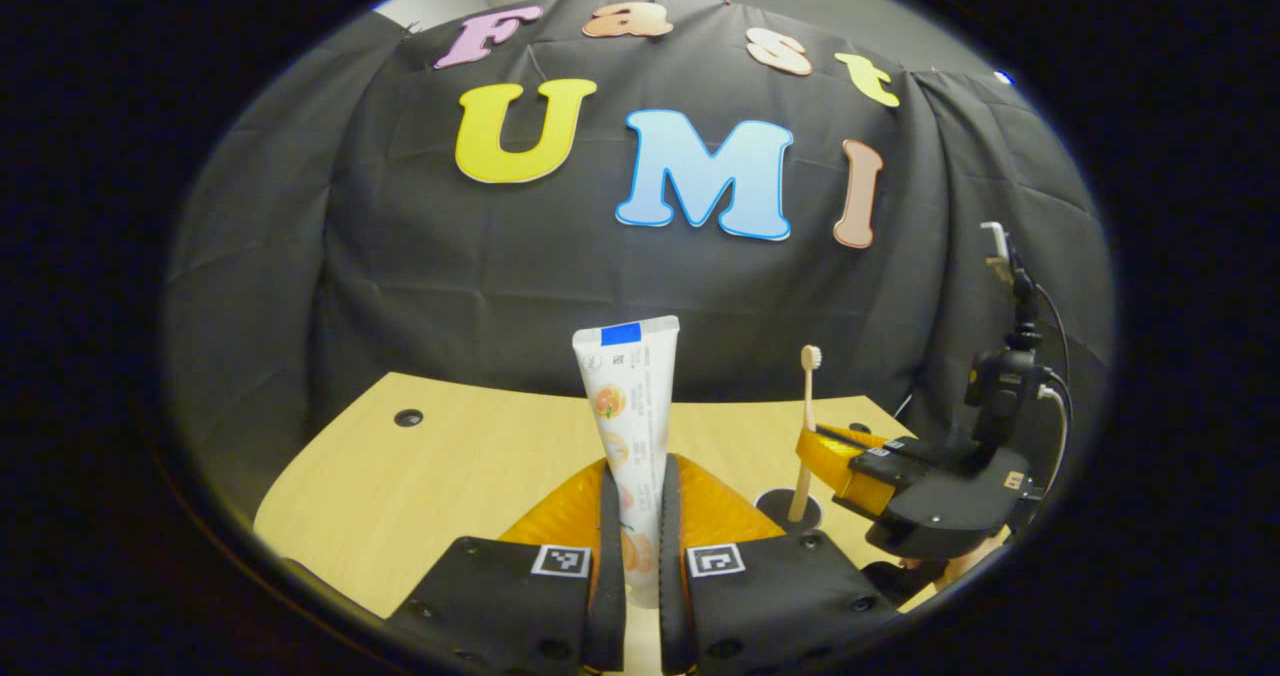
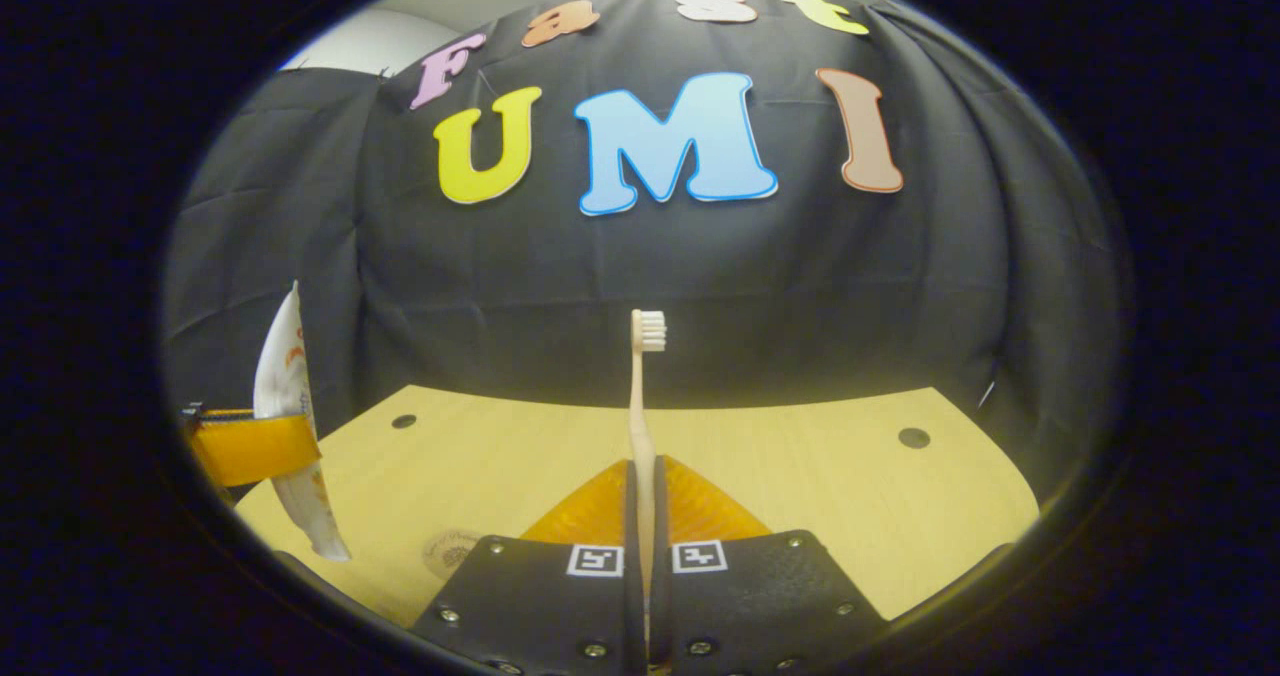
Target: Put the toothbrush and toothpaste on the desktop into the cup, then pick up the cup and place it on the coaster on the desktop.
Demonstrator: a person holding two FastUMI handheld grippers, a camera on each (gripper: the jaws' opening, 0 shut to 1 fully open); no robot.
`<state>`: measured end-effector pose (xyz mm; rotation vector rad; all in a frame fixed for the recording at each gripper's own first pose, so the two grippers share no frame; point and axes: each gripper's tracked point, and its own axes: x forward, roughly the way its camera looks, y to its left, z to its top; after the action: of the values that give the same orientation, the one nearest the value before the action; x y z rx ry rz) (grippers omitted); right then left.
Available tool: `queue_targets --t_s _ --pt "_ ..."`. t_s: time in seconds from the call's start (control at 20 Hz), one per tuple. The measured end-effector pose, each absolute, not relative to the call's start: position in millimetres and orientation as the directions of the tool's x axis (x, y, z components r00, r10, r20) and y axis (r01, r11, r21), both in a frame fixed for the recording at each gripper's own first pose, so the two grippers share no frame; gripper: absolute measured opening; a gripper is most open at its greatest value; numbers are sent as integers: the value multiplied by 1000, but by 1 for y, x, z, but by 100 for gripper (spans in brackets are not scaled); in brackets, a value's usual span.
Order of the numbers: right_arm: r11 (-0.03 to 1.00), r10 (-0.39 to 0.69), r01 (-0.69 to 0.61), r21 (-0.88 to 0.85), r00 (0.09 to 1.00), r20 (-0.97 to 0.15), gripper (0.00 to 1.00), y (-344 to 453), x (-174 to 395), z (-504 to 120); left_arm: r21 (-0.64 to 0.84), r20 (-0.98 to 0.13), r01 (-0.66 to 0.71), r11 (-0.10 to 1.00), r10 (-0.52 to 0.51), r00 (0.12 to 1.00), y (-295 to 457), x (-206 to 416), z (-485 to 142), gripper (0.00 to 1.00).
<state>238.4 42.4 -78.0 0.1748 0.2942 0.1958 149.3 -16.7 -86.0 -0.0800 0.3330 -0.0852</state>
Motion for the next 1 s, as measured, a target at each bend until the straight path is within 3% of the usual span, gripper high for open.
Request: queue_targets --t_s 0.15,0.25,0.4,0.45,0.6,1.0 --pt "969 218 -168 183 927 -304 4 41 235 -86 -90 -327 72 993 -97 940 -18 151 -87 21" --pt "967 229 -179 181 923 -310 14 42 233 -86 -86 -330 72 994 -96 939 -20 152 -88 21" --pt "966 243 -197 168 915 -324 51 43 226 -88 -89 -336 70 994 -96 937 -24 153 -89 21" --pt "966 245 -201 163 913 -327 57 43 223 -88 -92 -338 69 993 -97 936 -25 153 -90 21" --pt "963 257 -218 156 917 -306 88 42 215 -78 -100 -339 71 992 -101 935 -31 155 -92 21" --pt "964 216 -179 196 958 -186 90 1 194 -23 -168 -308 113 979 -161 938 -61 176 -98 21"
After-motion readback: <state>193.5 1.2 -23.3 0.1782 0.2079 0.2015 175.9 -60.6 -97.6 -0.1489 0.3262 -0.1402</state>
